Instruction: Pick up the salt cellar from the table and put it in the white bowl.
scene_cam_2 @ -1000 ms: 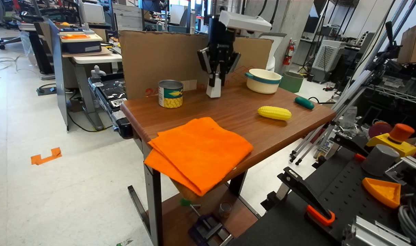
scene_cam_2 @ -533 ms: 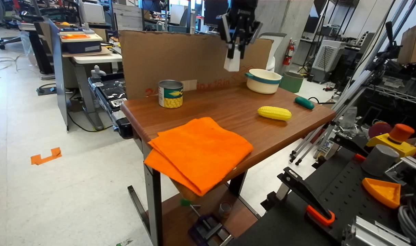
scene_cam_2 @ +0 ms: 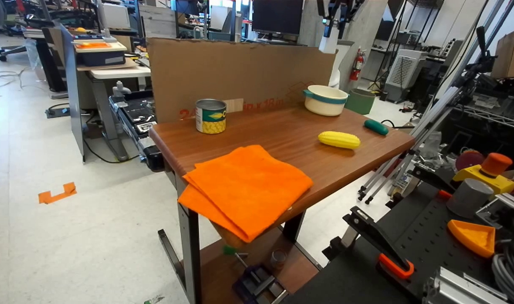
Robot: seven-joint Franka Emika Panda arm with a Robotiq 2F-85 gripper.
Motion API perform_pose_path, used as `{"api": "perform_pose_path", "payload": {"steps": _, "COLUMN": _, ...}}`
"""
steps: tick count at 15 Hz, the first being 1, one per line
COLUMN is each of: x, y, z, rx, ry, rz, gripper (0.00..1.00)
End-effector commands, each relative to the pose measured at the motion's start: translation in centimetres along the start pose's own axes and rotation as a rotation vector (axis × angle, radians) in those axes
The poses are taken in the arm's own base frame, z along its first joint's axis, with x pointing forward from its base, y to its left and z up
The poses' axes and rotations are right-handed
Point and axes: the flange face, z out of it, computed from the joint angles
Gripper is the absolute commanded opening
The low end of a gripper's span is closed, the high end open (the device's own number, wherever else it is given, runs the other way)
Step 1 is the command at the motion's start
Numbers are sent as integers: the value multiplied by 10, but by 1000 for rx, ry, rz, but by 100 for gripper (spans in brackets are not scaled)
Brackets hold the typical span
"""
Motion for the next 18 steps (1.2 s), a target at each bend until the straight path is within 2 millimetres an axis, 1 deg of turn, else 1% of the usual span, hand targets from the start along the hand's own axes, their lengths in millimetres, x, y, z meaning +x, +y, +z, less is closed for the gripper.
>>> {"api": "perform_pose_path", "payload": {"steps": 1, "x": 32, "y": 6, "z": 27, "rx": -42, "ry": -40, "rz": 57, "gripper": 18}}
{"api": "perform_pose_path", "payload": {"steps": 5, "x": 44, "y": 4, "z": 78, "rx": -91, "ry": -100, "rz": 91, "gripper": 18}}
{"api": "perform_pose_path", "payload": {"steps": 7, "x": 47, "y": 2, "z": 99, "rx": -101, "ry": -129, "rz": 101, "gripper": 18}}
{"api": "perform_pose_path", "payload": {"steps": 10, "x": 50, "y": 2, "z": 125, "rx": -116, "ry": -178, "rz": 126, "gripper": 18}}
{"api": "perform_pose_path", "payload": {"steps": 14, "x": 54, "y": 6, "z": 148, "rx": -134, "ry": -214, "rz": 149, "gripper": 18}}
{"api": "perform_pose_path", "payload": {"steps": 18, "x": 61, "y": 9, "z": 158, "rx": -115, "ry": -181, "rz": 136, "gripper": 18}}
